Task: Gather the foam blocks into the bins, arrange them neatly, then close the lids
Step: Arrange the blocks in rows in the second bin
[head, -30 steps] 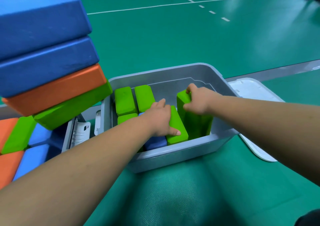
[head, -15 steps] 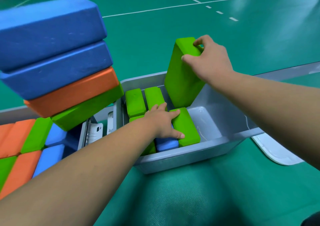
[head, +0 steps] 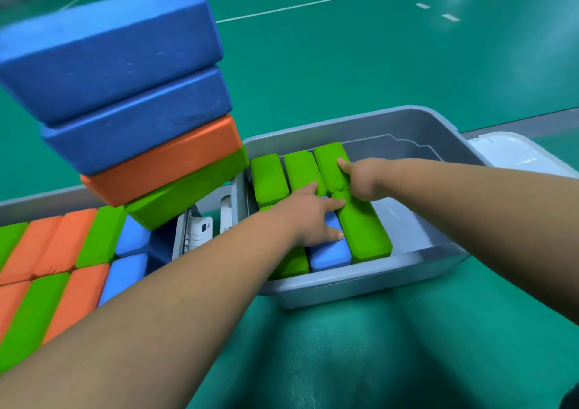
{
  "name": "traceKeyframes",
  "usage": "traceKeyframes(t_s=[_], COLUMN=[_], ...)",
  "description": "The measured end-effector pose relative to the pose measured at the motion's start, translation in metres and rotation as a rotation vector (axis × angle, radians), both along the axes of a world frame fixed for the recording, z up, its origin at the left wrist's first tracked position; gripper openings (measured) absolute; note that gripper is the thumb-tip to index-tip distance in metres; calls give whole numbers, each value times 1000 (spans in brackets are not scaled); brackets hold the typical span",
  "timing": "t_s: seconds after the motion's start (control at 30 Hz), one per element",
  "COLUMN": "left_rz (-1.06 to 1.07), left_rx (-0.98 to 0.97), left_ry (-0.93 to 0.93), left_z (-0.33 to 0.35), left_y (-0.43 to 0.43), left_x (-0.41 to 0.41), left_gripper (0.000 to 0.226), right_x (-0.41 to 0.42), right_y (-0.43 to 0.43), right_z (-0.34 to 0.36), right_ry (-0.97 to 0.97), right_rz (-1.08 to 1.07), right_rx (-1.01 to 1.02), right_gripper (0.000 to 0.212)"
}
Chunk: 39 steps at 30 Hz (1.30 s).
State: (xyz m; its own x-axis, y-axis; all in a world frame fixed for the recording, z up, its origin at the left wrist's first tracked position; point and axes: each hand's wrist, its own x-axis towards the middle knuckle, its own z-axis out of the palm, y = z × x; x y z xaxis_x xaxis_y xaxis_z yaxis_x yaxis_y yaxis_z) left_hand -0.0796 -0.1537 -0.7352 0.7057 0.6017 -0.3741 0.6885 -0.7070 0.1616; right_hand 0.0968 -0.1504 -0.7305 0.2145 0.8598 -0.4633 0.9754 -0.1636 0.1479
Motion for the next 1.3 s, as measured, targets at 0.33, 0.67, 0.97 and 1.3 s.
traceKeyframes(t_s=[0.33,0.67,0.97,1.3], left_rz=[-46,-59,131,440], left_rx=[-15,548,1127,937], left_ry=[64,-90,-544,-293], left_z=[7,99,224,232], left_y=[5,7,11,45], left_x=[-24,-66,-116,-180], left_gripper=[70,27,21,82], right_x=[-5,-40,-124,-169], right_y=[6,33,50,43], right_z=[7,55,167,208], right_ry=[76,229,1038,648], right_rz=[-72,-72,-197,65], right_rx=[22,472,980,933], right_gripper=[77,25,59,71])
